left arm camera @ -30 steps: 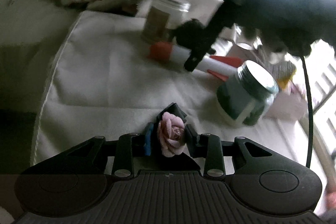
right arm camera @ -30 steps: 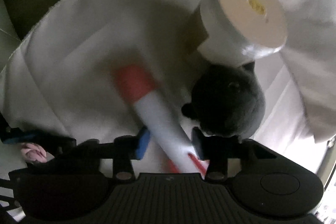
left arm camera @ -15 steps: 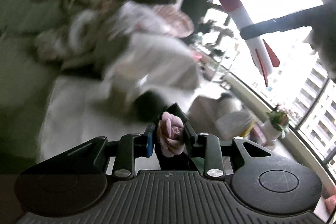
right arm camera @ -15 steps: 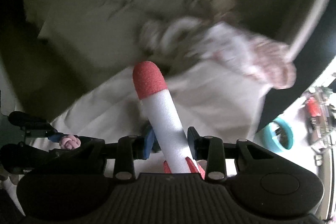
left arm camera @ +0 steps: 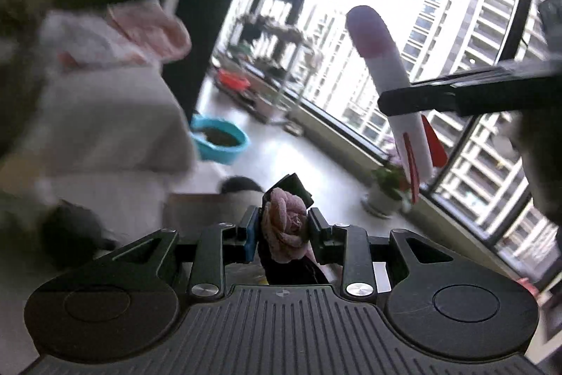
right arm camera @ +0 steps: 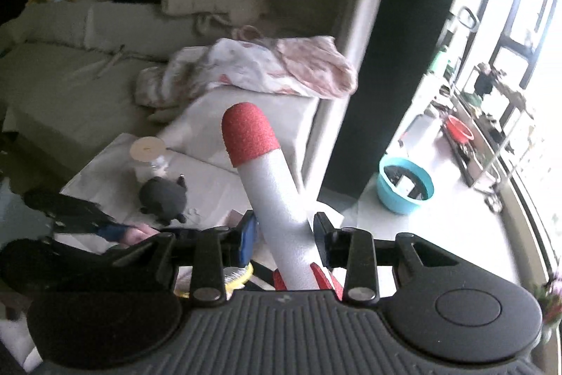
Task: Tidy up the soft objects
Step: 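Carry the rocket and rose into the pink box and open both grippers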
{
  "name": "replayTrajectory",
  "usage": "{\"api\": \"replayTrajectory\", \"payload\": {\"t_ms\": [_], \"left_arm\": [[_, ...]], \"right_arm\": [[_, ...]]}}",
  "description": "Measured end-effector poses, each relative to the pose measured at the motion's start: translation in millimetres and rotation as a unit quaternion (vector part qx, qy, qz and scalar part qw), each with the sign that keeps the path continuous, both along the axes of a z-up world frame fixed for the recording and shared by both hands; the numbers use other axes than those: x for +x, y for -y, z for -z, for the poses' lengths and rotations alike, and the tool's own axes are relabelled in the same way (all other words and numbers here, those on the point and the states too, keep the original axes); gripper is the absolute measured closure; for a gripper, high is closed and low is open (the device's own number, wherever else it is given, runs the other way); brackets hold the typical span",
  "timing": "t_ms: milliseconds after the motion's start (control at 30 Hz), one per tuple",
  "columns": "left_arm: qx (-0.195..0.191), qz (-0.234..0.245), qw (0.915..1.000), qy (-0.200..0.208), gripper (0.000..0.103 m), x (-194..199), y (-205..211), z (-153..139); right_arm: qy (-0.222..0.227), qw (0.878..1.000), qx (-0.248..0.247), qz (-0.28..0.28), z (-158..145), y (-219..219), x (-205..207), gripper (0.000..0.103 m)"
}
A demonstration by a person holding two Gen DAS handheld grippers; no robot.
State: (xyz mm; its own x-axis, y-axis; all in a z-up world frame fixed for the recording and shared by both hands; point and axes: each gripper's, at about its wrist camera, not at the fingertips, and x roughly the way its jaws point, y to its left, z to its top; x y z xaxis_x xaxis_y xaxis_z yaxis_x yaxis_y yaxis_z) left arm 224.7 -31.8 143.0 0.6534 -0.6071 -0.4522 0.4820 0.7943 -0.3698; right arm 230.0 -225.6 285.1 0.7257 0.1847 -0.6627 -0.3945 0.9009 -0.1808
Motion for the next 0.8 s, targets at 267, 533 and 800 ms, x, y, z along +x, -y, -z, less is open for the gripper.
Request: {"api": "replayTrajectory", "payload": {"t_ms": [267, 533, 800], "left_arm": [[0.029, 0.042, 0.9973, -0.052, 0.067, 56, 69, 32], [0.069, 0.049, 0.9952, -0.05, 0.067, 54, 61, 42], [-0.028, -0.063, 0.9969, -0.039, 0.067, 44, -22, 23]], "right_arm": [[-0.02, 0.999, 0.038, 0.031, 27, 29, 11, 0.068], [-0.115, 0.984, 0.121, 0.058, 86, 46, 39, 0.068], [-0.207, 0.954, 0.196, 0.098, 151, 43, 78, 0.068]]}}
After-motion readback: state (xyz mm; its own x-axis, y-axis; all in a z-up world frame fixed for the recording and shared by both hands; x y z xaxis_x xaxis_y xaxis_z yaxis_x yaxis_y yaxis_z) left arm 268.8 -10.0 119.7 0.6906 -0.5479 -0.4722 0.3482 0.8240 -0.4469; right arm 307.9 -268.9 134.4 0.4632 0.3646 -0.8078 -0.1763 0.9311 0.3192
